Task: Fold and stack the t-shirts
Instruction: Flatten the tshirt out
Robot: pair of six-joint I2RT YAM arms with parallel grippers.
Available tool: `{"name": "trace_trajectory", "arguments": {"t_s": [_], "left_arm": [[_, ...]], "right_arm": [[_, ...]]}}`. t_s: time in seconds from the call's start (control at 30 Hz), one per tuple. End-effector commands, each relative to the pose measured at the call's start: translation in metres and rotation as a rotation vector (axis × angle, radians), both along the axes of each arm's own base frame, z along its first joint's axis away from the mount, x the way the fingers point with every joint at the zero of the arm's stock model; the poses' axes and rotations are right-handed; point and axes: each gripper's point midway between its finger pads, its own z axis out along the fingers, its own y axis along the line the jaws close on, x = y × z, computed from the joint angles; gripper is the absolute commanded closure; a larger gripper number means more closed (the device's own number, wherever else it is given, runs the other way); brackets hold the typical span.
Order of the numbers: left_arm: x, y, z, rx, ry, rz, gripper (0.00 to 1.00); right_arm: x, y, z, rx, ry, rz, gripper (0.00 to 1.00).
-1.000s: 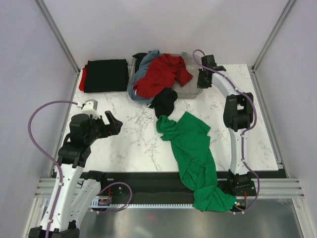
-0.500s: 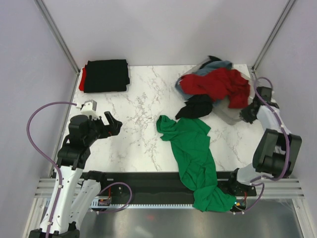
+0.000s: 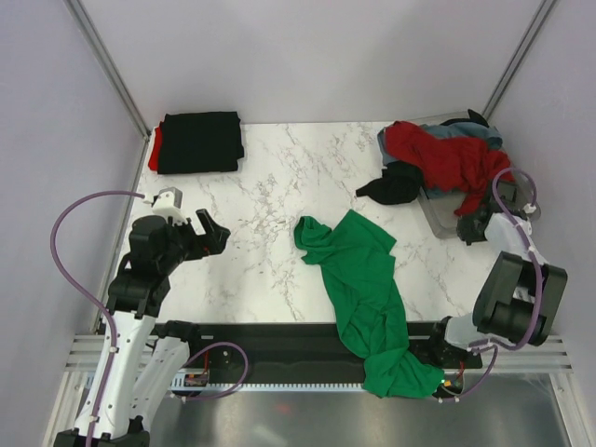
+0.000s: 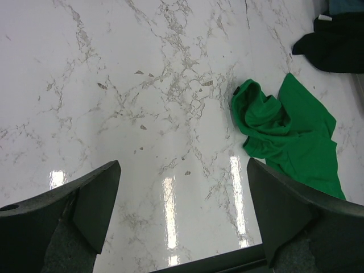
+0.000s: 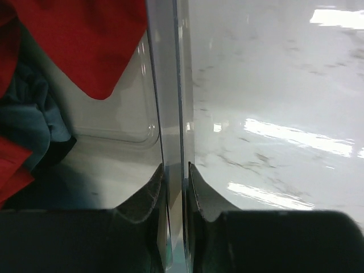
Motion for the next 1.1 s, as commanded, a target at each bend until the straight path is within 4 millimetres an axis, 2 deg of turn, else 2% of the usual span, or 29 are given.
{"name": "trace_trajectory", "arguments": {"t_s": [0.0, 0.13, 0.17, 0.2, 0.23, 0.27, 0.3, 0.33, 0.37, 0.4, 0.43, 0.47, 0.5, 0.57, 0.7, 0.77, 0.8, 0.83, 0.87, 0.9, 0.93, 0.97, 1.0, 1.03, 1.07], "left_arm": [[0.003, -0.001, 0.004, 0.003, -0.015, -0.006, 0.00], [0.003, 0.001, 0.003, 0.007, -0.012, 0.004, 0.00], [0.004, 0.001, 0.002, 0.010, -0.009, 0.008, 0.00], [0.004, 0.001, 0.002, 0.008, -0.009, 0.009, 0.00], [0.004, 0.001, 0.001, 0.008, -0.004, 0.009, 0.00], [0.004, 0.002, 0.000, 0.010, -0.001, 0.012, 0.00], [0.004, 0.001, 0.001, 0.009, -0.003, 0.011, 0.00], [0.005, 0.002, -0.001, 0.011, 0.003, 0.012, 0.00], [0.005, 0.002, 0.000, 0.012, 0.002, 0.011, 0.00], [0.005, 0.002, 0.000, 0.010, 0.002, 0.012, 0.00], [0.005, 0.001, -0.001, 0.010, 0.005, 0.009, 0.00], [0.005, 0.001, -0.002, 0.009, 0.008, 0.008, 0.00], [0.005, 0.000, -0.001, 0.006, 0.007, 0.006, 0.00], [0.006, -0.001, -0.002, 0.004, 0.017, 0.002, 0.00], [0.009, -0.008, -0.004, -0.027, 0.069, -0.005, 0.00], [0.009, -0.020, -0.001, -0.068, 0.093, -0.023, 0.00], [0.009, -0.034, -0.006, -0.068, 0.127, -0.058, 0.00], [0.009, -0.043, -0.005, -0.084, 0.139, -0.062, 0.00], [0.011, -0.053, 0.002, -0.085, 0.126, -0.080, 0.00], [0.011, -0.076, 0.005, -0.062, 0.128, -0.126, 0.00], [0.009, -0.085, -0.003, -0.029, 0.145, -0.137, 0.00], [0.012, -0.101, 0.005, -0.021, 0.132, -0.166, 0.00], [0.007, -0.129, -0.008, 0.035, 0.163, -0.226, 0.00], [0.006, -0.146, -0.012, 0.056, 0.178, -0.254, 0.00], [0.007, -0.166, -0.003, 0.058, 0.162, -0.286, 0.01]], "right_arm": [[0.080, -0.011, 0.025, 0.052, -0.240, -0.093, 1.00], [0.116, -0.009, 0.027, 0.083, -0.316, -0.136, 1.00], [0.134, -0.010, 0.033, 0.070, -0.359, -0.137, 1.00], [0.135, -0.008, 0.024, 0.077, -0.337, -0.136, 1.00], [0.147, -0.012, 0.033, 0.063, -0.361, -0.135, 1.00], [0.155, -0.009, 0.034, 0.066, -0.367, -0.124, 1.00], [0.162, -0.009, 0.025, 0.071, -0.353, -0.116, 1.00], [0.176, -0.005, 0.035, 0.077, -0.379, -0.064, 1.00], [0.183, -0.002, 0.035, 0.087, -0.380, -0.031, 1.00], [0.187, 0.002, 0.029, 0.100, -0.369, 0.002, 0.88], [0.190, 0.003, 0.034, 0.089, -0.370, 0.040, 0.78], [0.189, 0.003, 0.034, 0.077, -0.364, 0.058, 0.64], [0.186, 0.004, 0.039, 0.064, -0.364, 0.076, 0.30], [0.176, 0.006, 0.040, 0.029, -0.326, 0.134, 0.05], [0.143, 0.000, 0.057, -0.031, -0.265, 0.193, 0.02], [0.123, -0.008, 0.065, -0.079, -0.236, 0.214, 0.02], [0.111, -0.013, 0.080, -0.126, -0.239, 0.205, 0.02], [0.099, -0.013, 0.083, -0.141, -0.215, 0.215, 0.02], [0.091, -0.014, 0.089, -0.165, -0.204, 0.223, 0.02], [0.075, -0.012, 0.100, -0.199, -0.196, 0.242, 0.02], [0.068, -0.009, 0.104, -0.208, -0.199, 0.258, 0.02], [0.061, -0.006, 0.110, -0.215, -0.207, 0.270, 0.02], [0.048, 0.000, 0.116, -0.227, -0.219, 0.295, 0.02], [0.037, 0.006, 0.115, -0.216, -0.206, 0.310, 0.02], [0.029, 0.010, 0.114, -0.212, -0.205, 0.319, 0.02]]}}
